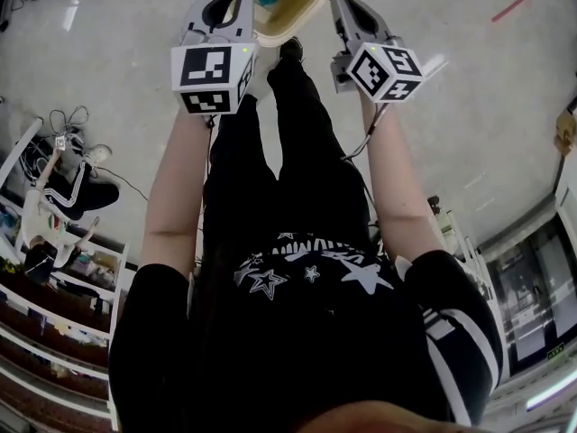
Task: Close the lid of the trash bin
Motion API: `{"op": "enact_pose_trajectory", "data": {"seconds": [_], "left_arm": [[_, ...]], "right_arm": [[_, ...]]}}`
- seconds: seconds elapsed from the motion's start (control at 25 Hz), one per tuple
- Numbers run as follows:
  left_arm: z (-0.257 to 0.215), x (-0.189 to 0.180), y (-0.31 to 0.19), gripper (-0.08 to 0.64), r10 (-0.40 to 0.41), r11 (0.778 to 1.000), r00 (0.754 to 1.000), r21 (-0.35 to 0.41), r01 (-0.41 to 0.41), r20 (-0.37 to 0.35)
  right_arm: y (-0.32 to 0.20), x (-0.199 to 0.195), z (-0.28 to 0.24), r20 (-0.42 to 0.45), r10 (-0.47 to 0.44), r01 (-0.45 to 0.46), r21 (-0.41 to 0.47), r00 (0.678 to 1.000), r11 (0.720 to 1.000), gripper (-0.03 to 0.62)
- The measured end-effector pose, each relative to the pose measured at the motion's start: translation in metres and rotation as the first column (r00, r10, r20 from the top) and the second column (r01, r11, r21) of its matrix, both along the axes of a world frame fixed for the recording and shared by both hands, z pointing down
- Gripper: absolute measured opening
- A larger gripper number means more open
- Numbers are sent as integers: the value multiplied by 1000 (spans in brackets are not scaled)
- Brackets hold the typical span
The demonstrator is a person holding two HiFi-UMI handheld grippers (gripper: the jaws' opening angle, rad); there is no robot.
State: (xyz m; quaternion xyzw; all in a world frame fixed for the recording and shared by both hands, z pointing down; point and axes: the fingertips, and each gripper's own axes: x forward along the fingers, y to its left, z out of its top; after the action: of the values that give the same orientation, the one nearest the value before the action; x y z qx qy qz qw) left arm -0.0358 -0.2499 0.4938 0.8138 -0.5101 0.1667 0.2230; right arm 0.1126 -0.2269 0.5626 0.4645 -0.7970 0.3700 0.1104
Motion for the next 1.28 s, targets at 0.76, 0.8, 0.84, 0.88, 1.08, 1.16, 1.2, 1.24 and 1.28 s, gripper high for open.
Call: {"op": "enact_pose_trajectory", "data": {"seconds": [0.76, 0.8, 0.84, 0.88, 1.08, 1.16, 1.2, 1.24, 1.28], "left_arm": [[134, -10, 40, 12, 105, 972, 991, -217, -87, 77], [142, -11, 43, 12, 107, 970, 991, -228, -87, 78], [150, -12, 46, 12, 110, 967, 991, -238, -88, 80], [157, -14, 48, 12, 113, 965, 990, -246, -90, 81], [191, -28, 56, 12, 120, 954, 988, -285, -88, 98], [201, -34, 57, 12, 123, 953, 986, -292, -86, 111], [206, -37, 57, 12, 126, 952, 985, -292, -87, 117], [210, -39, 58, 12, 129, 952, 984, -294, -89, 122], [214, -41, 59, 12, 132, 951, 983, -297, -89, 126]], "right_arm": [[109, -85, 110, -26, -212, 202, -208, 977, 957, 6], [111, -87, 117, -31, -219, 208, -216, 975, 954, 6], [114, -90, 123, -35, -229, 216, -221, 973, 951, 6], [115, -92, 130, -38, -240, 226, -225, 970, 948, 6], [124, -102, 156, -56, -276, 255, -245, 959, 935, 6], [127, -105, 166, -64, -281, 258, -252, 957, 933, 6], [128, -106, 170, -67, -281, 256, -255, 957, 932, 6], [129, -106, 173, -69, -280, 254, -257, 957, 932, 6], [130, -106, 176, -73, -277, 251, -258, 958, 933, 6]]}}
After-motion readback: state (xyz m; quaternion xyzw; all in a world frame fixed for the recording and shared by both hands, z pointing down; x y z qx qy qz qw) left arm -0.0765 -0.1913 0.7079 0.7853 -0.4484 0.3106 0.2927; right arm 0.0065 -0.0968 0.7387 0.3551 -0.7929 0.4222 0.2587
